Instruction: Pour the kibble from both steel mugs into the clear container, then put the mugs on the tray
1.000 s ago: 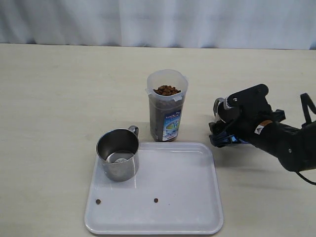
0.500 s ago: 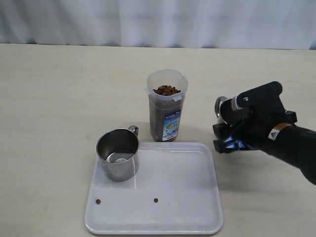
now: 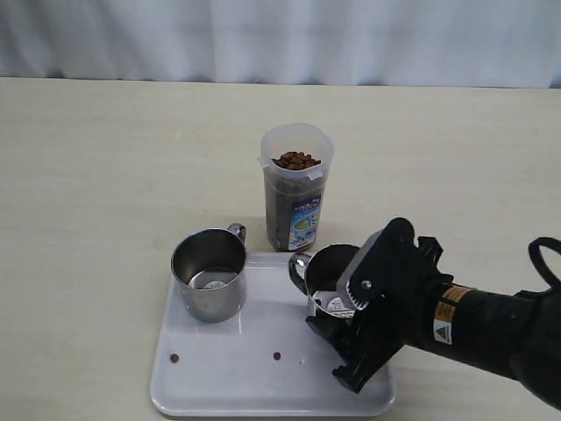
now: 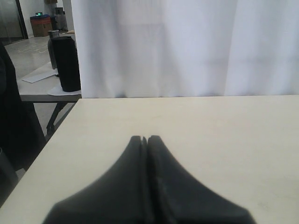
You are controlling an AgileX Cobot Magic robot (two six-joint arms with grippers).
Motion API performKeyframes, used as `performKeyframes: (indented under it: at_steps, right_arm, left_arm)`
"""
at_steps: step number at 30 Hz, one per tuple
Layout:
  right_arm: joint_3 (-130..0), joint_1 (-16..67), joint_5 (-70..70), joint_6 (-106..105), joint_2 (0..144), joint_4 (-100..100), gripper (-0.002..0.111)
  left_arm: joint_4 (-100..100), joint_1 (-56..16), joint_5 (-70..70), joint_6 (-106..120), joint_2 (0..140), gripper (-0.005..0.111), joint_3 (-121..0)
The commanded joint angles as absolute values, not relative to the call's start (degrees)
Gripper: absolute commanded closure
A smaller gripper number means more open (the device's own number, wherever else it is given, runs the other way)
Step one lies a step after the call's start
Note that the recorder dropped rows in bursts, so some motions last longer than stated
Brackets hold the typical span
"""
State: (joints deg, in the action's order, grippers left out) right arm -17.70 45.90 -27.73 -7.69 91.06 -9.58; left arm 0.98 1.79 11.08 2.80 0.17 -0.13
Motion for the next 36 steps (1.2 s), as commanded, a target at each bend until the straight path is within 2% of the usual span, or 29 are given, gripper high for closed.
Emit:
performKeyframes:
  at_steps: [1,3,4,5,6,7,8,9,10,11,20,22,24,25,26,27,33,36]
  right_arm:
    - [-18.6,46.2,-30.4,-6.8,95.9,-12.9,0.104]
    - [-19.2,46.2,-30.3,-6.8,97.3,-12.9,0.102]
    - [-19.4,46.2,-30.2,-6.5,97.6,-12.9,0.099]
    - [-19.4,46.2,-30.2,-6.3,97.5,-12.9,0.09]
    - [-19.4,46.2,-30.2,-6.2,97.4,-12.9,0.078]
    - [-19.4,46.2,-29.8,-5.3,97.0,-12.9,0.06]
    - [-19.3,46.2,-28.5,-5.1,95.8,-12.9,0.031]
    - [-19.3,46.2,-27.0,-5.1,94.3,-11.9,0.012]
    - [-19.3,46.2,-25.5,-5.1,93.1,-10.0,0.001]
    - [-19.3,46.2,-24.0,-5.1,91.9,-9.2,-0.001]
    - [-19.3,46.2,-4.8,5.3,64.3,-7.5,-0.001]
    - [-19.1,46.2,-2.9,5.3,58.0,-4.7,0.004]
    - [-17.3,46.2,-0.9,5.3,47.1,-3.2,0.031]
    - [-14.9,46.1,-0.8,5.4,40.4,-2.1,0.06]
    - [-11.8,46.1,-0.8,4.8,32.7,-2.1,0.096]
    - [-10.0,46.1,-0.9,4.7,28.8,-2.2,0.103]
    - [-2.7,43.3,1.5,1.2,5.7,-0.8,0.104]
    - [-1.9,43.3,3.0,1.2,0.4,-0.8,0.104]
  left_arm:
    - [0.8,1.2,10.4,2.7,0.0,0.107,0.0]
    - [0.8,1.2,10.4,2.7,0.0,0.107,0.0]
    - [0.8,1.2,10.4,2.7,0.0,0.107,0.0]
    - [0.8,1.2,10.4,2.7,0.0,0.107,0.0]
    - [0.8,1.2,10.4,2.7,0.0,0.107,0.0]
    - [0.8,1.2,10.4,2.7,0.0,0.107,0.0]
    - [0.8,1.2,10.4,2.7,0.0,0.107,0.0]
    - [0.8,1.2,10.4,2.7,0.0,0.107,0.0]
    - [0.8,1.2,10.4,2.7,0.0,0.107,0.0]
    - [0.8,1.2,10.4,2.7,0.0,0.107,0.0]
    - [0.8,1.2,10.8,2.7,0.0,0.107,0.0]
    - [0.8,1.2,10.8,2.7,0.0,0.107,0.0]
    - [0.8,1.2,10.8,2.7,0.0,0.107,0.0]
    - [0.8,1.2,10.8,2.7,0.0,0.107,0.0]
    - [0.8,1.2,10.8,2.7,0.0,0.107,0.0]
    - [0.8,1.2,10.8,2.7,0.0,0.107,0.0]
    - [0.8,1.2,10.8,2.7,0.0,0.107,0.0]
    - [0.8,1.2,10.8,2.7,0.0,0.107,0.0]
